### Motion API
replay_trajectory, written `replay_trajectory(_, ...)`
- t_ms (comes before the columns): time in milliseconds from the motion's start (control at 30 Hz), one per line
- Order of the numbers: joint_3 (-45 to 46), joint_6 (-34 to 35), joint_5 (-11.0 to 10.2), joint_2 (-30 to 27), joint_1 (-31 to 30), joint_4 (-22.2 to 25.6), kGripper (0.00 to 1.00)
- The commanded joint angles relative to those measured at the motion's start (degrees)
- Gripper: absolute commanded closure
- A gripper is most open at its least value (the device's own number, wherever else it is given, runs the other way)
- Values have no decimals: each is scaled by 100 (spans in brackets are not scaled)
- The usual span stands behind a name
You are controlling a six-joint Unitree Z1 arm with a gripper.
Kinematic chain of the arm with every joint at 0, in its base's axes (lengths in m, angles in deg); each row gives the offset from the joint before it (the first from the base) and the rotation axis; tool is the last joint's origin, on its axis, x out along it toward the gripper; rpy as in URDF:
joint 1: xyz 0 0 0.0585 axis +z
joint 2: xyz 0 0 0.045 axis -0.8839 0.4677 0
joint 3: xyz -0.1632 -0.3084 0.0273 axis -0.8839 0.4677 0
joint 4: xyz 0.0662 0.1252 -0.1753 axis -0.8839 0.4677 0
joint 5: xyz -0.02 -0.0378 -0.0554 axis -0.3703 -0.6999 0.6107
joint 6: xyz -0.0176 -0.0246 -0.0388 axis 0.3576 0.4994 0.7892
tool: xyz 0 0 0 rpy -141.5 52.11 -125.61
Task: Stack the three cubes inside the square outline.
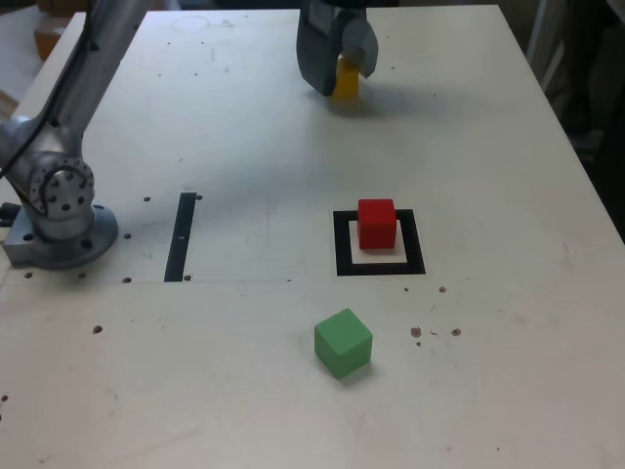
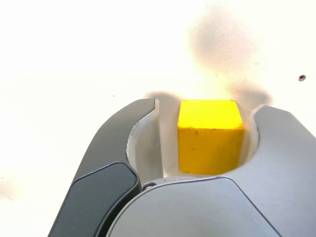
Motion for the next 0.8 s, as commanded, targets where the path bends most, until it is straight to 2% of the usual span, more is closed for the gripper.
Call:
replay_trajectory(0,10,6,35,13,0,-26,67)
replay_trajectory(467,-13,-250,156,-110,-82,165,72)
replay_trajectory(767,-28,-427,124,-552,-403,331,75)
